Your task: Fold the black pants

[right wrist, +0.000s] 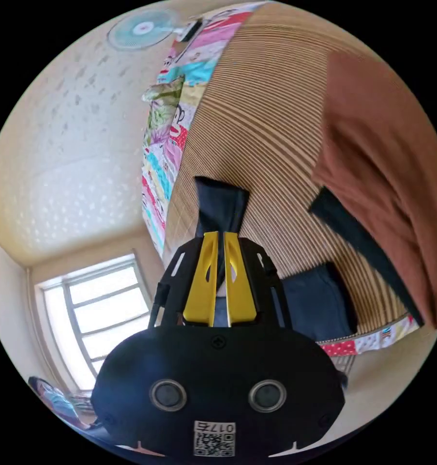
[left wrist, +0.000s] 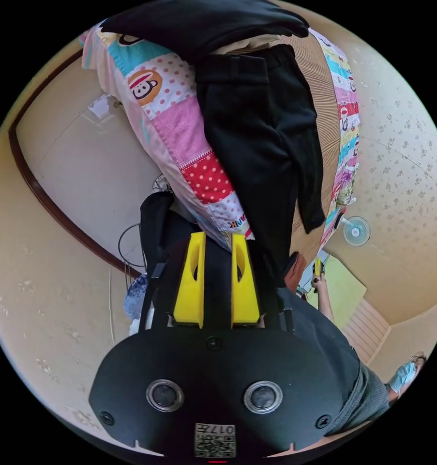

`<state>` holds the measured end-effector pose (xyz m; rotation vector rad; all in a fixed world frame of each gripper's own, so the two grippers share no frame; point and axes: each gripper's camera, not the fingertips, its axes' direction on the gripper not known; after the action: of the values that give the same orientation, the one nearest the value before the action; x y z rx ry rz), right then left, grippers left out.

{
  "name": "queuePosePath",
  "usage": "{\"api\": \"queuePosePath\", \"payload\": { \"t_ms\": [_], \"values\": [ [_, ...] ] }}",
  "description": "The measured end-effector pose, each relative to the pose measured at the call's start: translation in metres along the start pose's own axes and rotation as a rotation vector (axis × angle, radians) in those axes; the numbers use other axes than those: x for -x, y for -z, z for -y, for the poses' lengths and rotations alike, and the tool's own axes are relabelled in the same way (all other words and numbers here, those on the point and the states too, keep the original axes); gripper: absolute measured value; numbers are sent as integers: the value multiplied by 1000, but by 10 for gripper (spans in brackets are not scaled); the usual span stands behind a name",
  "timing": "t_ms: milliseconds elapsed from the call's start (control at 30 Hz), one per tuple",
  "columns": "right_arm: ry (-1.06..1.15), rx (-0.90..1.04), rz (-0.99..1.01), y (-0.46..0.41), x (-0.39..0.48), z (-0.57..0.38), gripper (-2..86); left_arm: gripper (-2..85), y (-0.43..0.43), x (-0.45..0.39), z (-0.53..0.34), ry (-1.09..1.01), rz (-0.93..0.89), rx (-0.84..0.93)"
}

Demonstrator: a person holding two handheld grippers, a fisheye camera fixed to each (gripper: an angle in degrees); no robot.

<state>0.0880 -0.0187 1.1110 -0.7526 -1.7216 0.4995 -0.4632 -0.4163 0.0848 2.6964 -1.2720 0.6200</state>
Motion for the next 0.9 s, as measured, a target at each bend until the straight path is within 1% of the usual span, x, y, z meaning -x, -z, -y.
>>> {"api": "queuePosePath", "payload": {
  "t_ms": [67, 200, 233, 300, 367, 467, 533, 600, 633, 667, 733, 800, 867, 900],
  "values": [
    [-75, 67, 79, -5, -52, -41, 14, 98, -1, 9, 8, 7, -23, -4],
    [-154, 175, 148, -17, -116, -116, 20, 115, 0, 25, 28, 54, -101, -55],
    [-211, 189, 168, -19, -136, -141, 25, 122, 0, 31, 37, 68, -138, -82],
    [-302, 175, 192, -18, -161, -176, 36, 134, 0, 37, 52, 80, -184, -123],
    [-402, 111, 226, -12, -186, -216, 57, 157, 0, 43, 74, 86, -198, -171],
    [-521, 38, 295, -5, -207, -251, 86, 179, 0, 45, 98, 82, -164, -222],
    [-566, 18, 351, -3, -216, -263, 100, 178, -2, 48, 111, 88, -134, -229],
    [-598, 8, 359, 1, -219, -270, 114, 155, -6, 51, 120, 83, -140, -229],
    [-604, 0, 344, 4, -218, -272, 119, 104, -12, 53, 123, 90, -159, -216],
    [-600, -6, 326, 7, -215, -272, 122, 71, -19, 56, 123, 136, -152, -187],
    [-581, -14, 314, 7, -210, -270, 125, 54, -24, 59, 120, 146, -163, -164],
    [-560, -22, 313, 4, -205, -267, 126, 50, -22, 59, 114, 83, -195, -151],
    [-530, -44, 298, -2, -197, -264, 126, 47, -13, 61, 102, -38, -259, -114],
    [-523, -52, 291, -4, -194, -264, 126, 45, -10, 61, 97, -64, -275, -108]
  ]
}}
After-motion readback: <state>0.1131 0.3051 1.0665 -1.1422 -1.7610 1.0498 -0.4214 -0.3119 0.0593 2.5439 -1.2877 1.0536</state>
